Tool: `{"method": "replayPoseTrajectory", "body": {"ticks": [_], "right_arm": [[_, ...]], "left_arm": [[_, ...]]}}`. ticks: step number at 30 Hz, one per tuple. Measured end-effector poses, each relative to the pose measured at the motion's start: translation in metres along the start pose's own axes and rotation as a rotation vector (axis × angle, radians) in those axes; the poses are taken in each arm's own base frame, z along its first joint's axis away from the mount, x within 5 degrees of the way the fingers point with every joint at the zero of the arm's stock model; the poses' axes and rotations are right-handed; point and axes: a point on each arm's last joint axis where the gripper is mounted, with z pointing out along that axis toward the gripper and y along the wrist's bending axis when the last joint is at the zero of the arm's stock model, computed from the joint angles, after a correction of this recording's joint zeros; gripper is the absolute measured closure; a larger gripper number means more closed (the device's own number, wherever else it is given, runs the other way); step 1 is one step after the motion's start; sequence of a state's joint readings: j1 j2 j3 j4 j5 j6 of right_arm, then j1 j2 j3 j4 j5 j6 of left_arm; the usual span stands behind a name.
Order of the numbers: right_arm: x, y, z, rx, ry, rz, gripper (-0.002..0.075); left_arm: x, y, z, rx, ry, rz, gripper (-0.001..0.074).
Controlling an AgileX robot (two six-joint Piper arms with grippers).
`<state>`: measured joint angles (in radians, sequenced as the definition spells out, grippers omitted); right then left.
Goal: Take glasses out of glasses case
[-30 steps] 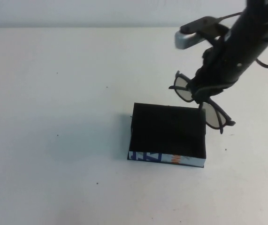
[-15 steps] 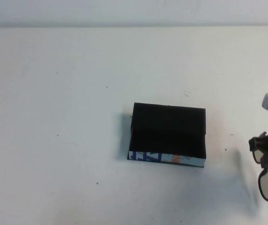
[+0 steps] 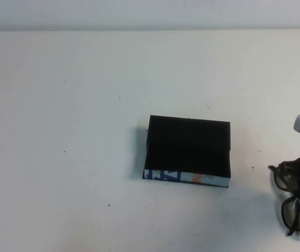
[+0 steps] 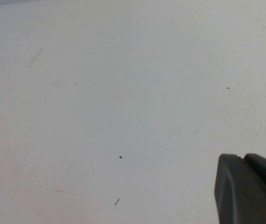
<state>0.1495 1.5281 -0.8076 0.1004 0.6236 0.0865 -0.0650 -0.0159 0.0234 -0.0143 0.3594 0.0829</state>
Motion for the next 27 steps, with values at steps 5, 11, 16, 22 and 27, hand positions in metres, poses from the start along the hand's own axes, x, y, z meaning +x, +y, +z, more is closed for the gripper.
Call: {"method": "replayPoseTrajectory", "body": {"ticks": [5,11,16,22,27], "right_arm": [[0.000,0.004,-0.027,-0.031,-0.094,-0.030,0.0421],[0.024,0.005,-0.097,-0.081,-0.395,-0.124,0.0482],[0.068,-0.003,-0.124,-0.101,-0.537,-0.147,0.0571],[0.112,-0.017,-0.129,-0.076,-0.723,-0.195,0.0688],[0.143,-0.027,-0.128,-0.080,-0.930,-0.213,0.0735]], "left_arm": [[0.000,0.000,0.000,0.000,0.000,0.000,0.0739],[0.000,0.000,0.000,0.000,0.000,0.000,0.0739],[0.000,0.000,0.000,0.000,0.000,0.000,0.0739],[0.000,0.000,0.000,0.000,0.000,0.000,0.0740],[0.000,0.000,0.000,0.000,0.000,0.000,0.0739]]}}
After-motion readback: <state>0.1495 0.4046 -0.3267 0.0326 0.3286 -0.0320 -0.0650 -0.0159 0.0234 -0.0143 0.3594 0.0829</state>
